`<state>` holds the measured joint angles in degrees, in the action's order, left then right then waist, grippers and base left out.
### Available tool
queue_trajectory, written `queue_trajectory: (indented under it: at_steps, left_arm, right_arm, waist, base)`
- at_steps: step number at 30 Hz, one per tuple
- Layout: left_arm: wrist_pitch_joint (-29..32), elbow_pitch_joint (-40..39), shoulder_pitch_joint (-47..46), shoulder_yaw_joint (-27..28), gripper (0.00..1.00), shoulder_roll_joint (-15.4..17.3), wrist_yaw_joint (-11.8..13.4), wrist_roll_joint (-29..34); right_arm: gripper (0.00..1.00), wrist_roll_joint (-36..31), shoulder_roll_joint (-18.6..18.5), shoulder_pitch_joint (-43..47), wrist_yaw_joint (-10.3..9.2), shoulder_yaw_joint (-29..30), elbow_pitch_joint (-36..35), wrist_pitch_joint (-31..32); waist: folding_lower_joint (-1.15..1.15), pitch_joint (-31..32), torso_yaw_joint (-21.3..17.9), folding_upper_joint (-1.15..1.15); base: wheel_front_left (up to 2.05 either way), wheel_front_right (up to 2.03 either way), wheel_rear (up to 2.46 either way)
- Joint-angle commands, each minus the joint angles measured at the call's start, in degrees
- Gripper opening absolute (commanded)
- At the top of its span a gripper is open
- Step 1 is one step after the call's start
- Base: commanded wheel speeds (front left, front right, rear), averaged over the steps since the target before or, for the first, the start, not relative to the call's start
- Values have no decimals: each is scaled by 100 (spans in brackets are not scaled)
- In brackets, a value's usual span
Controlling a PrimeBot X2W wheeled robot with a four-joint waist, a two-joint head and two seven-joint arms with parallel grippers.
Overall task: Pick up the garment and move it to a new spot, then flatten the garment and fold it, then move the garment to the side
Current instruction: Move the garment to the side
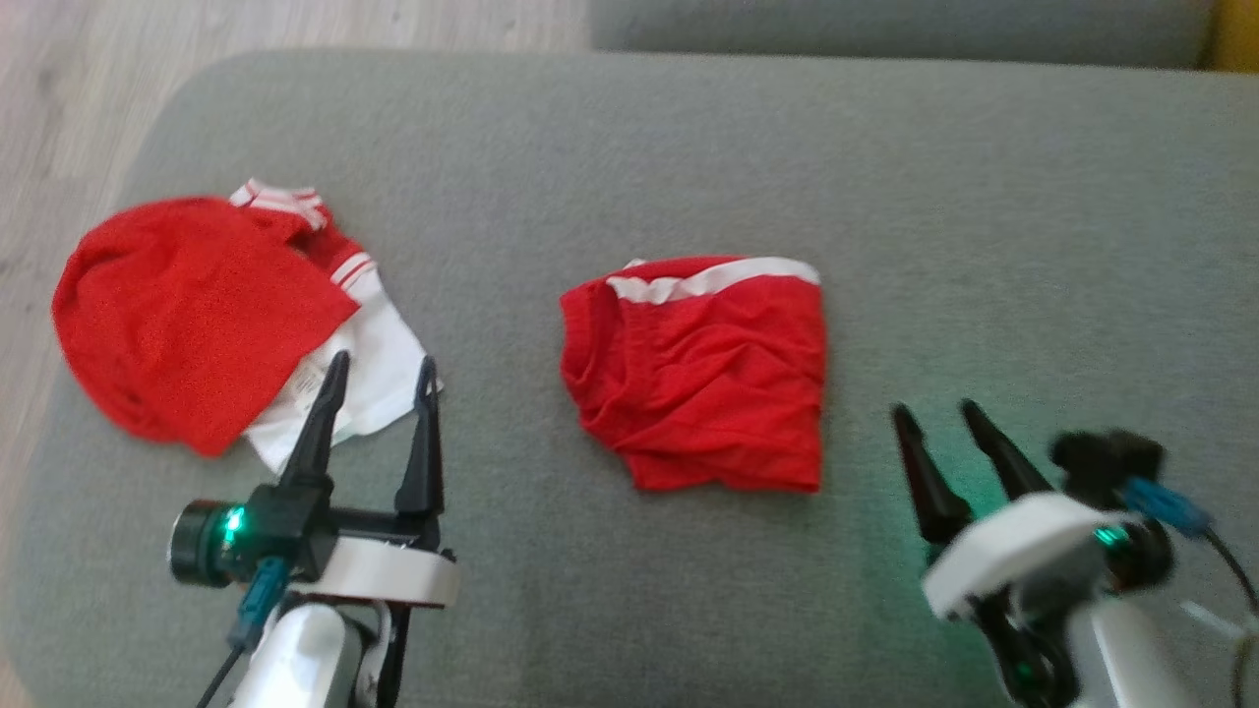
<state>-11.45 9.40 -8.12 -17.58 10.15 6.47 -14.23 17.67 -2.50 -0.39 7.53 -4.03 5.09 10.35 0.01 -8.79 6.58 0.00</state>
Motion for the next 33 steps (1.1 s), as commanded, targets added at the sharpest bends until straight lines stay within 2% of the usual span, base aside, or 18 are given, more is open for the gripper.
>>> queue_trajectory:
  at_steps: [1,8,11,15,16,17,18,26,33]
  left_arm:
    - [-64,-99,-266,141,100,33,-37,-29]
    - [-214,74,-451,99,100,-92,-45,-40]
    - [-256,140,-481,94,100,-155,-55,-76]
    - [-292,234,-495,92,100,-194,-79,-110]
    - [-300,252,-497,91,100,-201,-80,-110]
    - [-306,268,-498,93,100,-208,-78,-111]
    - [-312,280,-499,99,100,-212,-73,-113]
    - [-340,265,-448,213,100,-156,-15,-110]
    - [-347,99,-449,275,100,-86,13,-96]
  right_arm:
    - [100,49,-38,-376,-4,-261,-8,-70]
    - [100,467,-38,-1169,-4,-753,1141,-216]
    - [100,538,-38,-1264,-4,-793,1638,178]
    - [100,465,-38,-1164,-4,-822,1916,819]
    - [77,475,-38,-1111,-4,-808,1902,940]
    - [28,446,-38,-1058,-4,-794,1860,1036]
    - [0,427,-38,-1008,-4,-772,1783,1083]
    - [0,-333,-61,-844,-4,-372,952,946]
    - [0,-690,-473,-811,-4,-168,434,993]
  waist:
    - [-1,-192,176,0]
    - [-1,-389,417,0]
    - [-1,-414,492,0]
    - [-1,-406,540,0]
    - [-1,-403,547,0]
    - [-1,-402,548,0]
    - [-1,-401,543,0]
    - [-1,-390,214,0]
    - [-1,-554,-553,0]
  base:
    - [0,0,0]
    - [0,0,0]
    - [0,0,0]
    - [0,0,0]
    - [0,0,0]
    - [0,0,0]
    - [0,0,0]
    - [0,0,0]
    - [0,0,0]
